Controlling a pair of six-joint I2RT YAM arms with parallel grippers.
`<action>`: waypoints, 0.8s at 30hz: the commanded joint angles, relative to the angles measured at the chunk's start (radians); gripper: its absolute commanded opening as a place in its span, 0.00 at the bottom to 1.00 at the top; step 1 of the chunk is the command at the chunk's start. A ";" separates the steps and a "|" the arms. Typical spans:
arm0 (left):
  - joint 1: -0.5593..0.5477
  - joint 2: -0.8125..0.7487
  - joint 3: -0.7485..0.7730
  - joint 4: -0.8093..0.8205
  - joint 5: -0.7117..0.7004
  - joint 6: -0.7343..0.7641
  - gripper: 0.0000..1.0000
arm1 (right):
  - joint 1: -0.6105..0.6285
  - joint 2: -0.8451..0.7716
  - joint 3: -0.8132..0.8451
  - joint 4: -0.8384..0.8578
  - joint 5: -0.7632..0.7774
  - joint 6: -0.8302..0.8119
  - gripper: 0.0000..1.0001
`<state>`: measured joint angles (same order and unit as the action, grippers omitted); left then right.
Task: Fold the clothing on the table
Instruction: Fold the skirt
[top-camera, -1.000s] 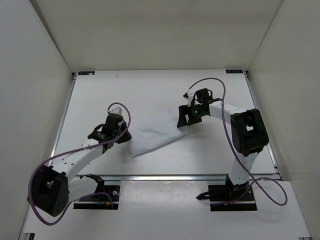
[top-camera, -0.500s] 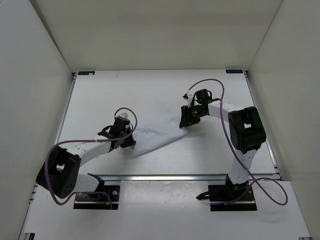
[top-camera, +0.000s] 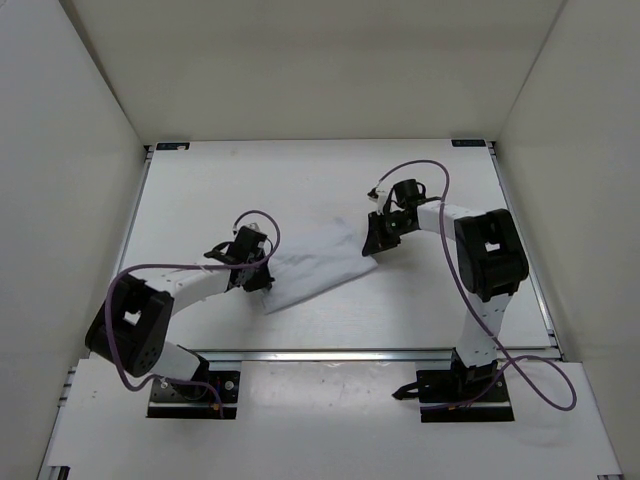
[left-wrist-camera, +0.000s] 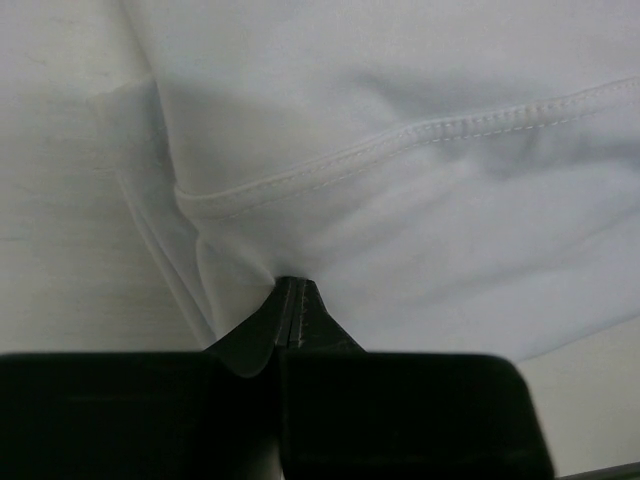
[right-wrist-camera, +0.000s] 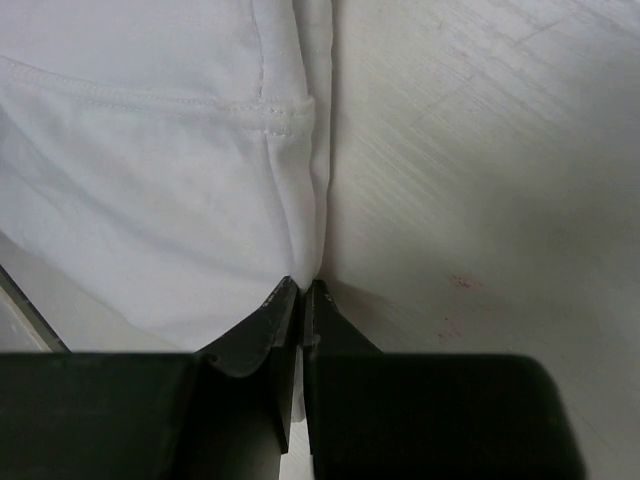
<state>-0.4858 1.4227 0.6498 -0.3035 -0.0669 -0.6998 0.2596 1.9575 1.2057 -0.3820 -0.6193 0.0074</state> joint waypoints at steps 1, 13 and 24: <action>-0.010 0.079 0.066 -0.016 0.009 0.026 0.00 | -0.048 0.000 0.008 -0.017 0.056 -0.029 0.00; -0.051 0.493 0.532 -0.061 0.208 0.143 0.01 | -0.227 -0.186 0.003 -0.044 0.061 -0.012 0.00; -0.037 0.625 0.725 -0.160 0.243 0.201 0.02 | -0.109 -0.180 0.176 -0.112 0.101 0.034 0.00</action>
<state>-0.5323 2.0243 1.3556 -0.4095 0.1623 -0.5358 0.1070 1.7840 1.3098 -0.4847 -0.5266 0.0177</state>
